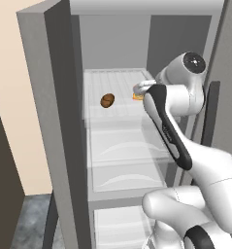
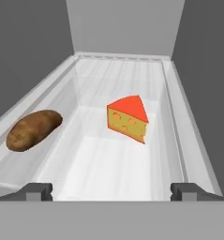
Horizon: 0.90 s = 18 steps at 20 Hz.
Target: Take the cheese, chicken drumstick, and potato from the fridge and place them on the plate on the dining counter to create an appetizer plate.
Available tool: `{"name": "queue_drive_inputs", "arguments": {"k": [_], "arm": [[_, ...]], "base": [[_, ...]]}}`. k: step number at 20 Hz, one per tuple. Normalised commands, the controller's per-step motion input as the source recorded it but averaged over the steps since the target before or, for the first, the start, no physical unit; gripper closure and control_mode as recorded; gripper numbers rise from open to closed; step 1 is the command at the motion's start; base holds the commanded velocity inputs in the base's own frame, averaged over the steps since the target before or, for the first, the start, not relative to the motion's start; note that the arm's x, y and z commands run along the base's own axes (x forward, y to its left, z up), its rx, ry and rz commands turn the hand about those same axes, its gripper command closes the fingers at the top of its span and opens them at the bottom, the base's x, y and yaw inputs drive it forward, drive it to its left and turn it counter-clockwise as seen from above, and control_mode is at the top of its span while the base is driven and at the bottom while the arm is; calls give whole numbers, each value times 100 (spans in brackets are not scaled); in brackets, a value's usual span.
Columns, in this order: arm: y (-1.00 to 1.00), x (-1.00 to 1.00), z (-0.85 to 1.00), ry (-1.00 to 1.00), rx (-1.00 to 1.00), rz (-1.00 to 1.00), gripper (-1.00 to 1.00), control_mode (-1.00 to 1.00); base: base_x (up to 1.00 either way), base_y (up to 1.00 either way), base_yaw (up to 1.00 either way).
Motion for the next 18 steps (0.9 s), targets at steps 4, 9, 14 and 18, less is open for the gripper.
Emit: {"name": "queue_drive_inputs", "arguments": {"k": [4, 9, 14, 18], "arm": [[6, 28, 1, 0, 0, 0, -100, -100], [0, 42, -8, 0, 0, 0, -100, -100], [0, 54, -15, 0, 0, 0, -100, -100], [0, 49, -4, 2, 0, 0, -100, -100]], "base": [[0, 0, 0], [0, 0, 0], [0, 0, 0], [0, 0, 0]]}}
